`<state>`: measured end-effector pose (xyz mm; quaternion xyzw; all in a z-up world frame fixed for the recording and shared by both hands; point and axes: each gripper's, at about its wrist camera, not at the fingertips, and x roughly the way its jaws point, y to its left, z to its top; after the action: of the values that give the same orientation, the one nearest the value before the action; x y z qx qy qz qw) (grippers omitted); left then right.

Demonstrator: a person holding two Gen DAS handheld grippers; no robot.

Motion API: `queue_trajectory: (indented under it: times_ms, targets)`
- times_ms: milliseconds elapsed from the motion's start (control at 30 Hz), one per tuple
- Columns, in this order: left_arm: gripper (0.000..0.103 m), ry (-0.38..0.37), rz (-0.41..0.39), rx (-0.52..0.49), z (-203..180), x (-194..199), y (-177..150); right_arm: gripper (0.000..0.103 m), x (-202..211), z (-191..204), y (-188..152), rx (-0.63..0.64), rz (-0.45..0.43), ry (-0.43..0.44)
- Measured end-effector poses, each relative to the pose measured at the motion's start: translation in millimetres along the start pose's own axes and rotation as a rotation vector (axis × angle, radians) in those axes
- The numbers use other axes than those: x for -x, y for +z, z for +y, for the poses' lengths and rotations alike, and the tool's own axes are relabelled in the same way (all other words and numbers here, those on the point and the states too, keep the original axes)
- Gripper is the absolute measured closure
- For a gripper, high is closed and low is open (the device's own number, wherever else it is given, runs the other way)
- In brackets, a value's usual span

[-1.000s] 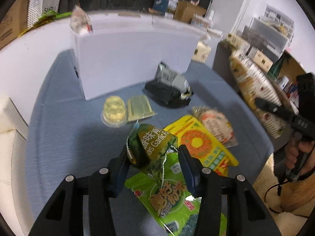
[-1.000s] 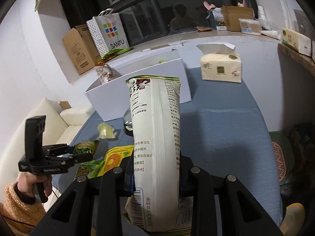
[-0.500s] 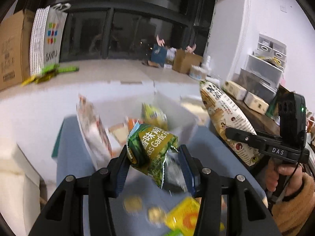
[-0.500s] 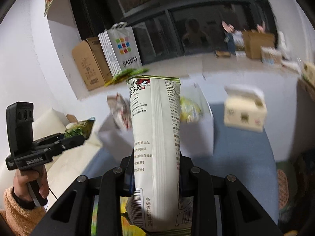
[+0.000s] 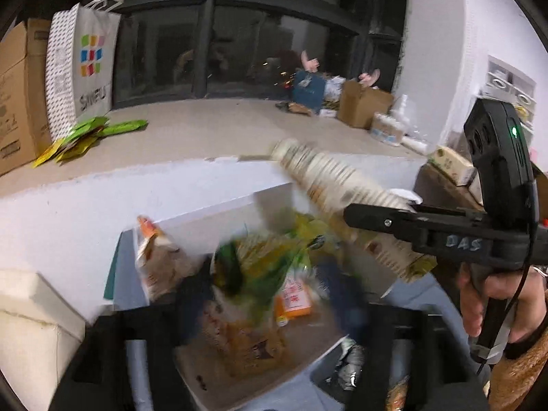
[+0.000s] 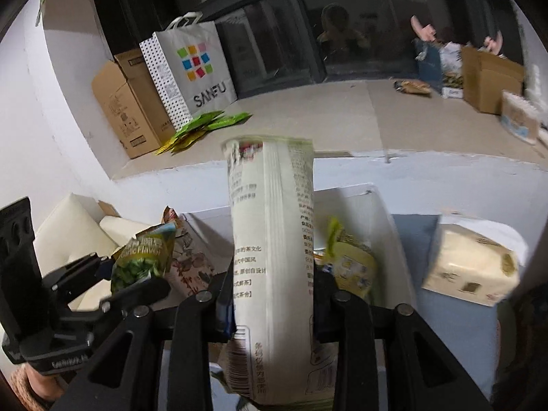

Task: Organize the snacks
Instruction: 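Carry both packs over the white box and open both grippers, then withdraw both grippers from the box back to the snack pile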

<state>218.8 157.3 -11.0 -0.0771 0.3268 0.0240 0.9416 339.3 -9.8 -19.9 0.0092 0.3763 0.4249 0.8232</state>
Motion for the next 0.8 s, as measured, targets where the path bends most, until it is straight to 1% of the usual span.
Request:
queue_trajectory:
  times_ms: [33,67,167,200,300,400,567,800]
  targets:
    - [0.0,0.021,-0.005,-0.001,3,0,-2,0.005,-4,-2,1,-0.024,0.007,0.009]
    - [0.0,0.041,-0.018,-0.007,6,1,-4,0.0,-5,-5,1,-0.05,0.009,0.009]
    - [0.0,0.049,-0.015,0.01,15,4,-10,0.0,-2,-8,-2,-0.083,-0.014,0.035]
    - [0.0,0.055,-0.011,0.018,18,5,-11,0.0,-1,-7,-3,-0.078,-0.017,0.031]
    - [0.0,0.065,-0.018,0.031,22,11,-14,0.0,4,-1,-6,-0.032,-0.027,-0.015]
    - [0.0,0.057,-0.021,0.026,19,18,-17,0.0,12,3,-11,-0.01,-0.034,-0.015]
    - [0.0,0.043,-0.031,-0.013,5,38,-29,0.0,39,13,-28,0.046,-0.074,-0.016]
    - [0.0,0.009,-0.065,-0.057,-14,74,-54,0.0,91,27,-67,0.152,-0.117,-0.019]
